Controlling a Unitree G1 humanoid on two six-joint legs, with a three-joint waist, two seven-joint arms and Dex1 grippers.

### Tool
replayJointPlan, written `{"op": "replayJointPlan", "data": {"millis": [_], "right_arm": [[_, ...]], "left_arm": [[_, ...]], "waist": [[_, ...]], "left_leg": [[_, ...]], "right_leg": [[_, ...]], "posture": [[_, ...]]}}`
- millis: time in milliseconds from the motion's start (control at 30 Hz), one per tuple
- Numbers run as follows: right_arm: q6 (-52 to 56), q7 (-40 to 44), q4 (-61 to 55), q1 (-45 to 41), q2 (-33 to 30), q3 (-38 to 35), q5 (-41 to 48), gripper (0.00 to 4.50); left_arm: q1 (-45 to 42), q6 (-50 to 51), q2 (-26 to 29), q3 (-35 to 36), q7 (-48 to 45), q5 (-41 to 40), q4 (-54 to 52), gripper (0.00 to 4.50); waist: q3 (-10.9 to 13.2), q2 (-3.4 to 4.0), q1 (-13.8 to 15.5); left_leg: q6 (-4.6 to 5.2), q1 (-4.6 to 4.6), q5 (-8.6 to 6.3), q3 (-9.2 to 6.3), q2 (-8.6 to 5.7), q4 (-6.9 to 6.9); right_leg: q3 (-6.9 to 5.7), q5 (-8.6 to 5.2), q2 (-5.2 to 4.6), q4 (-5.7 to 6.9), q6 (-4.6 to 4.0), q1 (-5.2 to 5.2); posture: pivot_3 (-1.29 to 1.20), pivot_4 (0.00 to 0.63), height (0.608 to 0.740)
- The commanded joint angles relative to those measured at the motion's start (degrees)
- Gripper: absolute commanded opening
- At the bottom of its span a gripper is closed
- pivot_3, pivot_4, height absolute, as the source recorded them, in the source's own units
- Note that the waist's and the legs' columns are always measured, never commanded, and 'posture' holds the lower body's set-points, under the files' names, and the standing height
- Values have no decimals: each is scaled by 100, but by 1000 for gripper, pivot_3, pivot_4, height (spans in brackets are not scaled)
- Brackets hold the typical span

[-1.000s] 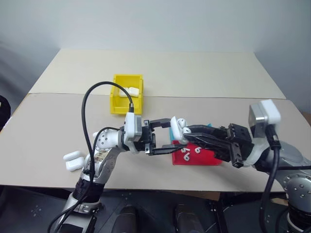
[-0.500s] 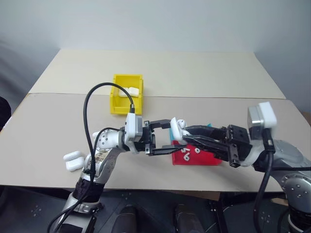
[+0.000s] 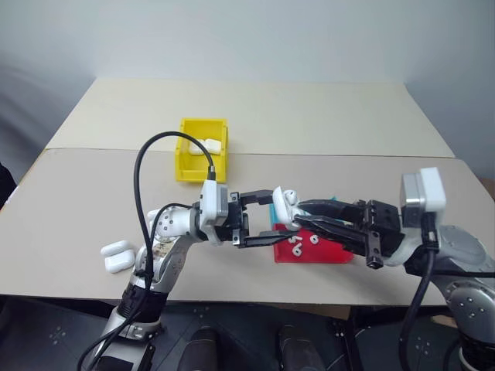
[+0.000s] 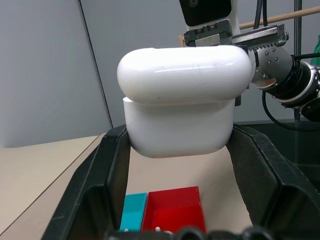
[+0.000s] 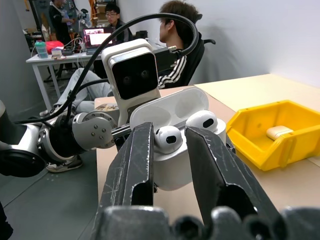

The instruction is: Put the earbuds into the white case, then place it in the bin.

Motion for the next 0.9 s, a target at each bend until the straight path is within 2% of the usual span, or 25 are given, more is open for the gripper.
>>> {"op": "replayJointPlan", "data": {"millis": [33,267,367,567,667,700,767,900], "right_arm": [[-327,85,-68,20,-53,-386,-20,1336],[-158,163,-12,-635,-664,-920,570,1336],[279,-96,69,-1356,-1118,-591,693,1876],[1101,-341,196,-2837,-1525,491,584,3775],[1429,-282,344,-3279,-1562,971,351,3775],[1430,-241,343,-3374,-1544,1114,200,3600],[1396,-122,317,-3505,-1518,1300,-22,3145],[1423,46,258,-3673,-1504,1463,-249,1788]], "left_arm": [[-66,-183,-23,57,3,-21,-61,2709],[-118,-293,-31,29,3,60,145,2709],[-211,-346,-86,2,8,104,278,2709],[-394,-492,-246,-78,12,273,596,2709],[-468,-554,-305,-96,13,325,707,2709],[-490,-584,-330,-102,14,346,740,2709],[-517,-639,-375,-106,13,392,790,2709],[-533,-712,-426,-111,16,449,847,2709]], "waist": [[0,0,1],[0,0,-12],[0,0,-17],[0,-1,-7],[0,-1,-1],[0,-1,2],[0,-1,15],[0,-1,13]], "left_leg": [[0,0,0,0,0,0],[0,3,0,1,-1,1],[0,5,0,0,0,0],[0,-2,0,0,-1,1],[1,-3,0,-1,0,2],[1,-4,0,0,0,2],[1,-5,0,-1,-1,2],[1,-12,0,0,0,2]], "right_leg": [[0,0,0,0,0,0],[2,0,0,1,0,2],[2,1,1,2,0,3],[0,1,-1,-5,0,0],[0,1,-1,-4,0,-3],[0,1,-1,-4,0,-2],[0,1,-2,-4,0,-3],[-1,1,-2,-5,0,-9]], "posture": [[0,150,740],[0,150,740],[0,150,740],[0,150,740],[0,150,740],[0,150,740],[0,150,740],[0,150,740]]}}
